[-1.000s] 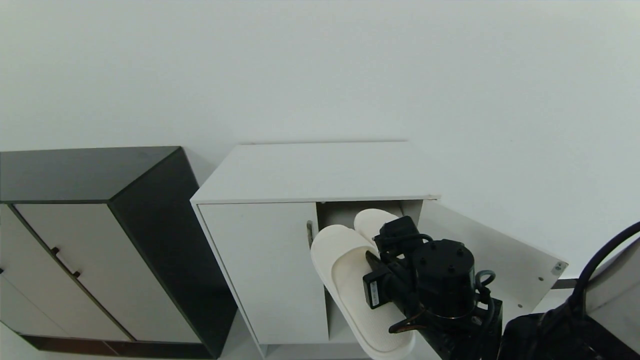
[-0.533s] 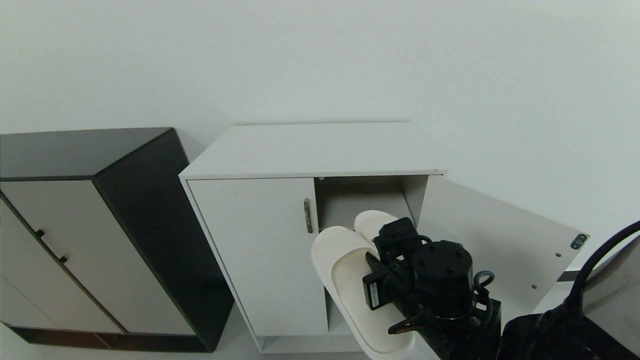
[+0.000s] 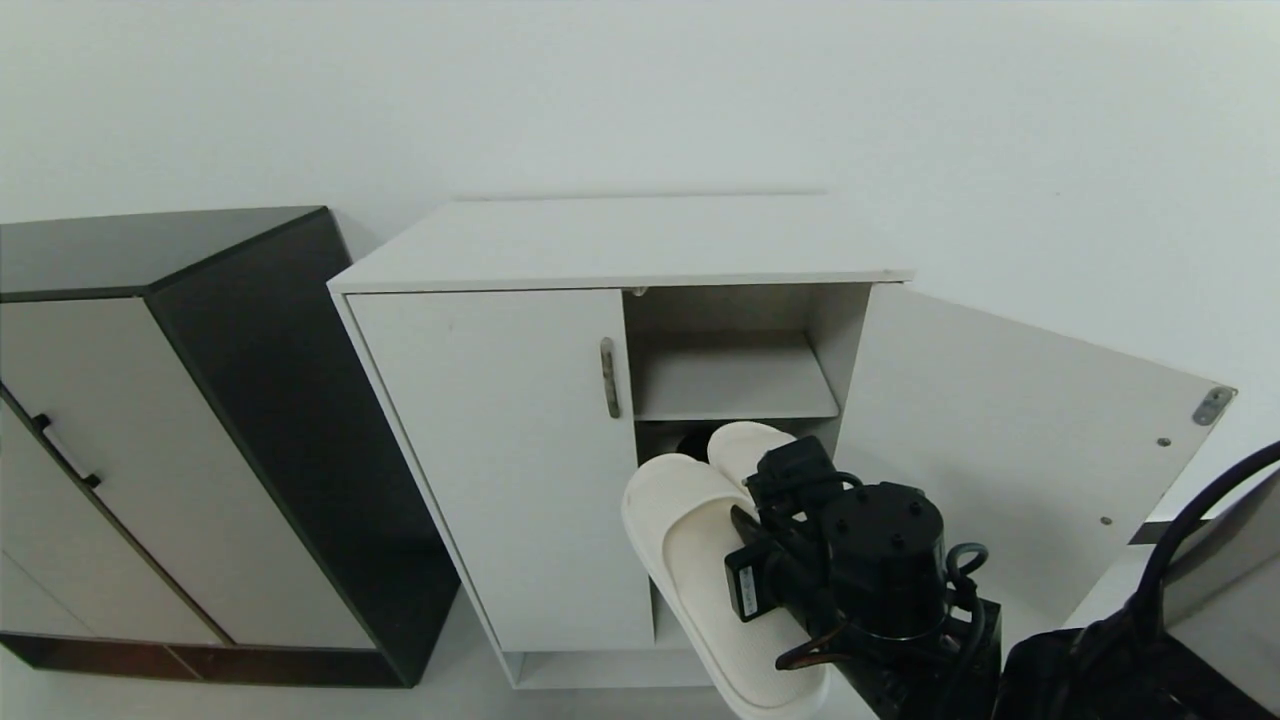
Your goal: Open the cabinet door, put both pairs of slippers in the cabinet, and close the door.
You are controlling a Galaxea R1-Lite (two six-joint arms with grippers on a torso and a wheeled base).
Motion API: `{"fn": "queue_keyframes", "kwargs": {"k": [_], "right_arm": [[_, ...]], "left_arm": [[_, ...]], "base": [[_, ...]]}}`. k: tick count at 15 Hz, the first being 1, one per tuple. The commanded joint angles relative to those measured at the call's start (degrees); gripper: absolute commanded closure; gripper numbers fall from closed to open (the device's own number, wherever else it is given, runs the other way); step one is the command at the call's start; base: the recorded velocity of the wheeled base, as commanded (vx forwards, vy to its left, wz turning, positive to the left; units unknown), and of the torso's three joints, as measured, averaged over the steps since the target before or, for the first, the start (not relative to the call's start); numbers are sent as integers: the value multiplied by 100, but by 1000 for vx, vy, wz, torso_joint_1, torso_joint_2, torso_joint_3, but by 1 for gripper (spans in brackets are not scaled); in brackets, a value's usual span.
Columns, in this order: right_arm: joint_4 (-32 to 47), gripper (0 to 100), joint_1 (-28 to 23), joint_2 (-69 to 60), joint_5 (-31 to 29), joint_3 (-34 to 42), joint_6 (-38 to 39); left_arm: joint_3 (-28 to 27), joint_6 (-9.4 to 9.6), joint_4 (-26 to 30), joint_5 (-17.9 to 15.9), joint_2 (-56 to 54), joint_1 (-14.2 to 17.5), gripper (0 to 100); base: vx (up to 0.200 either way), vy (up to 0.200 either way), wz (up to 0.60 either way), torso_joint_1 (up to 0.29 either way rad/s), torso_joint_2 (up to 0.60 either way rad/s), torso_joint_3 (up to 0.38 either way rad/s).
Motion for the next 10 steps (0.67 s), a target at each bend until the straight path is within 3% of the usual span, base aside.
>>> {"fn": "queue_keyframes", "kwargs": {"k": [1,10], "right_arm": [[-2,100,5,5,-1,1,-1],[-318,100,5,145,-1,80,-62]], "left_arm": [[0,-1,0,1,-1,2,100],[0,-9,0,1,-1,2,100]], "base": [[0,0,0,-149,481,320],[0,0,0,-100,457,348]]}}
